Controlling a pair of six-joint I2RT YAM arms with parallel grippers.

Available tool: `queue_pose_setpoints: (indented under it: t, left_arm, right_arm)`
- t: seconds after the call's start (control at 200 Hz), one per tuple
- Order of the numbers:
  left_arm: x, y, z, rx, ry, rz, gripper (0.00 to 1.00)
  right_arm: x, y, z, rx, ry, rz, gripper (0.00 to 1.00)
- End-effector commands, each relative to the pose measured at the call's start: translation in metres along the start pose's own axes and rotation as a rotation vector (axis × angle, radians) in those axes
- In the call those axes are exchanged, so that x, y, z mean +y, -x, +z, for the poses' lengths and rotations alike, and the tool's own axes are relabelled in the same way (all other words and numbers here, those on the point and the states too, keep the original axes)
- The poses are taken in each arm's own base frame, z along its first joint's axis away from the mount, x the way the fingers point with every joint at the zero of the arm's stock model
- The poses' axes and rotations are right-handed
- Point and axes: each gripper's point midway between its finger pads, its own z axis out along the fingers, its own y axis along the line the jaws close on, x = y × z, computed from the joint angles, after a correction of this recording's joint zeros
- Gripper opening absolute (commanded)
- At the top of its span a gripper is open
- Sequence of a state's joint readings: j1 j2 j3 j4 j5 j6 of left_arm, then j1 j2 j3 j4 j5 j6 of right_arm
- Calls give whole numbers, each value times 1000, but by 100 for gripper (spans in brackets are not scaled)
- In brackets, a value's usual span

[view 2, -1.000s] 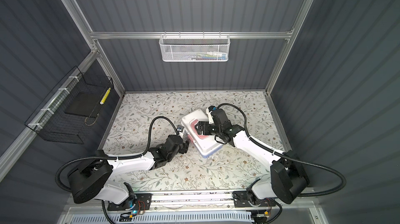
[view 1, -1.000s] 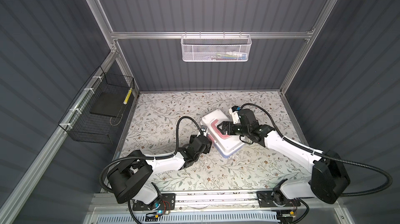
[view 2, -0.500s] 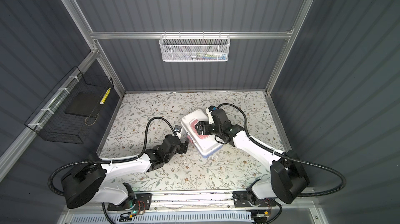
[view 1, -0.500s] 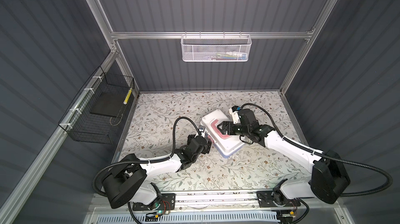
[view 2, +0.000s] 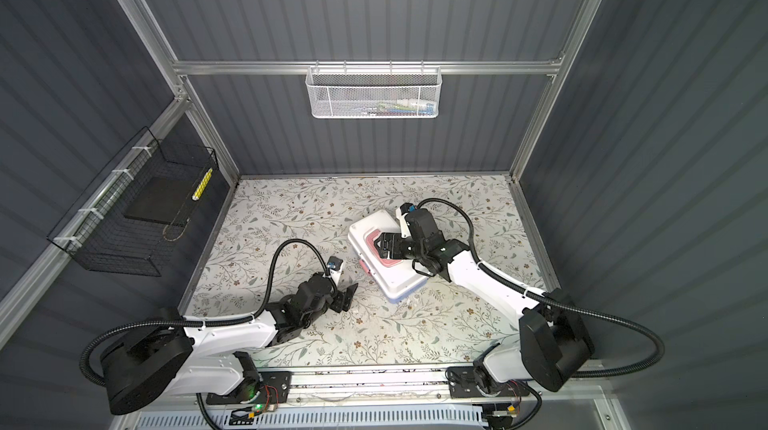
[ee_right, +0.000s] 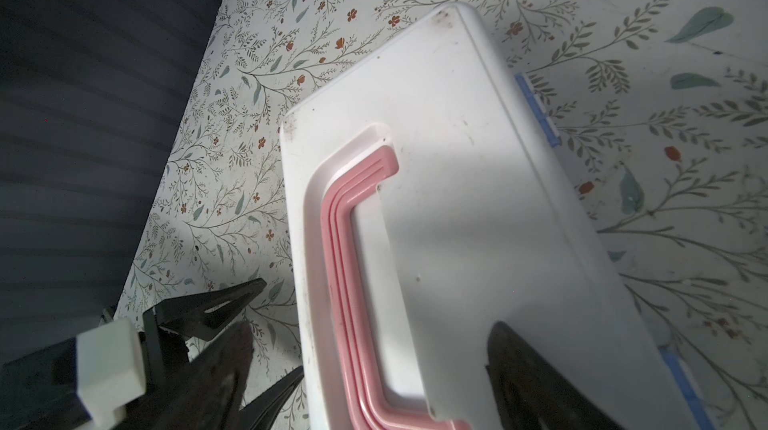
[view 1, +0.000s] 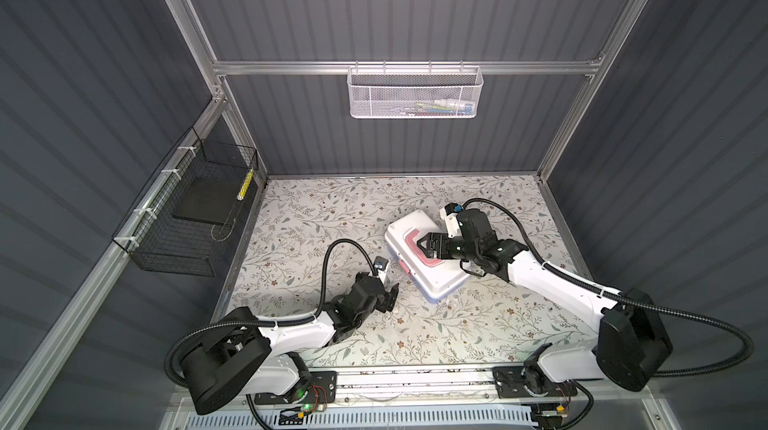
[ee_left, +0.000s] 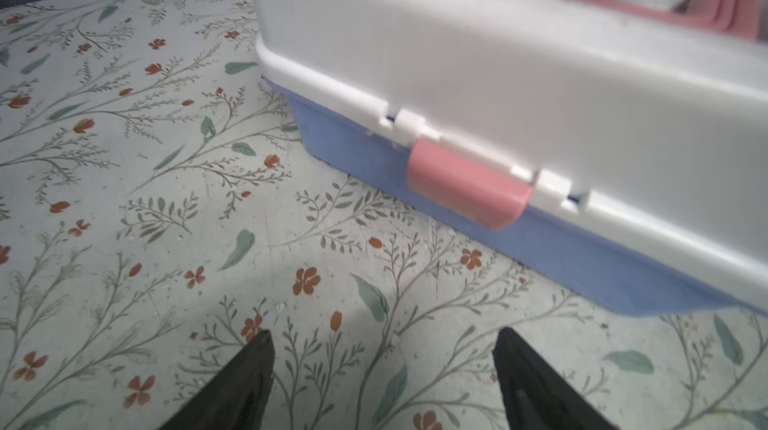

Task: Pack the tool kit
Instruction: 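Swing the left gripper around to face the pink clasp head-on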

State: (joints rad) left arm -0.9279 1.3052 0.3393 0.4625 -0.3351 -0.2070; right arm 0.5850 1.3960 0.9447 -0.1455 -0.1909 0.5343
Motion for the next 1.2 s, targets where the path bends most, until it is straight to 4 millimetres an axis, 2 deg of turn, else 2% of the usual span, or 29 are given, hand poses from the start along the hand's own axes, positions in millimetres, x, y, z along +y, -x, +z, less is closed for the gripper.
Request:
queue_pose_setpoints:
  t: [0.0, 0.15, 0.33, 0.605, 0.85, 1.141, 1.196]
  left_arm:
    - [-18, 18, -1, -87, -103, 41, 84]
    - [-33, 18, 4, -141, -181, 103, 83]
    - [-39, 16, 14, -191, -256, 103, 84]
    - [-28, 21, 30, -224, -298, 84, 78]
    - [-33, 19, 42, -247, -353, 169, 73]
    - [-26, 20, 51, -345, -367, 118, 68]
    - [-32, 21, 53, -344, -404, 122, 65]
  right_arm:
    - [-12, -13, 2, 51, -42, 12, 89]
    - [-11, -13, 5, 59, -40, 14, 89]
    - [-11, -12, 4, 59, -44, 8, 90]
    - [-15, -12, 6, 67, -53, 12, 90]
    - [-16, -11, 11, 85, -56, 17, 90]
    - [-19, -10, 18, 115, -61, 21, 90]
    - [-19, -10, 18, 119, -62, 22, 90]
